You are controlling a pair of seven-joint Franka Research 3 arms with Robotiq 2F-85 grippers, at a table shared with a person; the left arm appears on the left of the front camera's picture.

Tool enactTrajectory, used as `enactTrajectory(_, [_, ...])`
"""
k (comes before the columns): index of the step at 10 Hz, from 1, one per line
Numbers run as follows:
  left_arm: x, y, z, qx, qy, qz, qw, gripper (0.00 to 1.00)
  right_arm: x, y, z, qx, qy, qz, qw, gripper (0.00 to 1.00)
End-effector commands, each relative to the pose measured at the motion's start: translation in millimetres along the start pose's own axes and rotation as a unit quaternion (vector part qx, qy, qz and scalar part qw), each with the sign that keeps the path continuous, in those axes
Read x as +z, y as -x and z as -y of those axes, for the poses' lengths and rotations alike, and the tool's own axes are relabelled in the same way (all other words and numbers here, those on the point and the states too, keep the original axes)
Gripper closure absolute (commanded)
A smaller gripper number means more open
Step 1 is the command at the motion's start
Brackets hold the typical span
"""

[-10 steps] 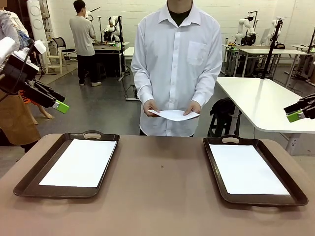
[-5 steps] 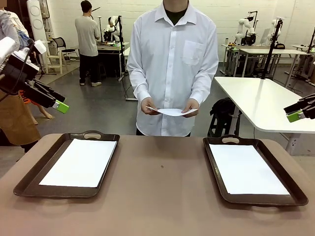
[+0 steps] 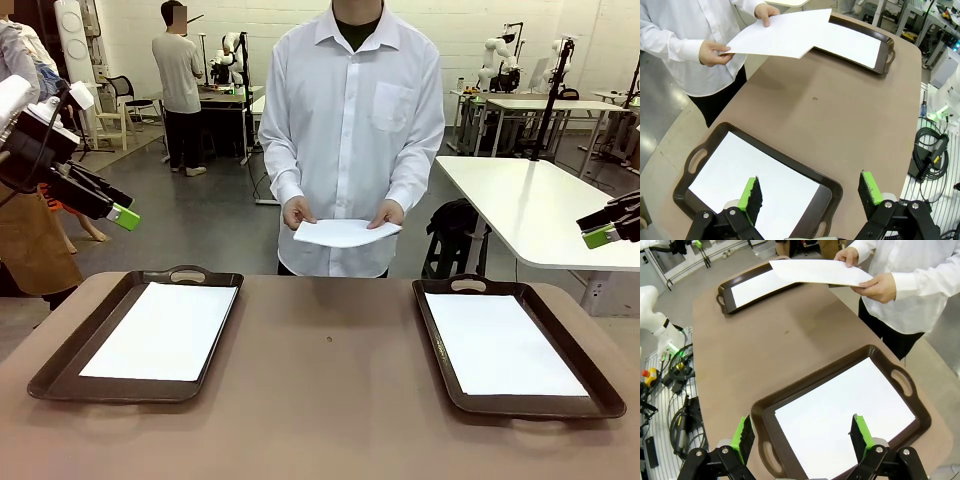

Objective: Sort the A4 documents.
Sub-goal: Receive the A4 Paper.

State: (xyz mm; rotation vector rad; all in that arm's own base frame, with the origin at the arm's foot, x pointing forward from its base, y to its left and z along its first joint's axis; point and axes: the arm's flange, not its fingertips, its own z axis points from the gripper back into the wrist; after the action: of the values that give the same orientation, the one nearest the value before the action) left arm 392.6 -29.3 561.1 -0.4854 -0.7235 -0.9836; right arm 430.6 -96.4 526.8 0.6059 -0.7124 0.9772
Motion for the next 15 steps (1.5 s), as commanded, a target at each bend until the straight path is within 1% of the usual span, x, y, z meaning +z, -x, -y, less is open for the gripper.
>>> enactTrajectory(1, [0,1,-1,-0.001,0.005,0.008,1.000,0.00,-1,0,-1,0.001,-0.003,0.000,1.000,0.00])
enactTrajectory(11, [0,1,-1,-0.001,0.005,0.008,1.000,0.00,-1,0,-1,0.001,-0.003,0.000,1.000,0.00])
enactTrajectory(12, [0,0,0,0.000,0.000,0.000,1.000,0.00,-1,0,-1,0.001,-0.003,0.000,1.000,0.00])
enactTrajectory(14, [-10,-1,-10,0.023,0.003,0.019,1.000,0.00,-1,0,-1,0.001,-0.003,0.000,1.000,0.00])
enactTrajectory(15, [-20,-3,-17,0.050,0.025,0.027,0.998,0.00,-1,0,-1,0.001,-0.003,0.000,1.000,0.00])
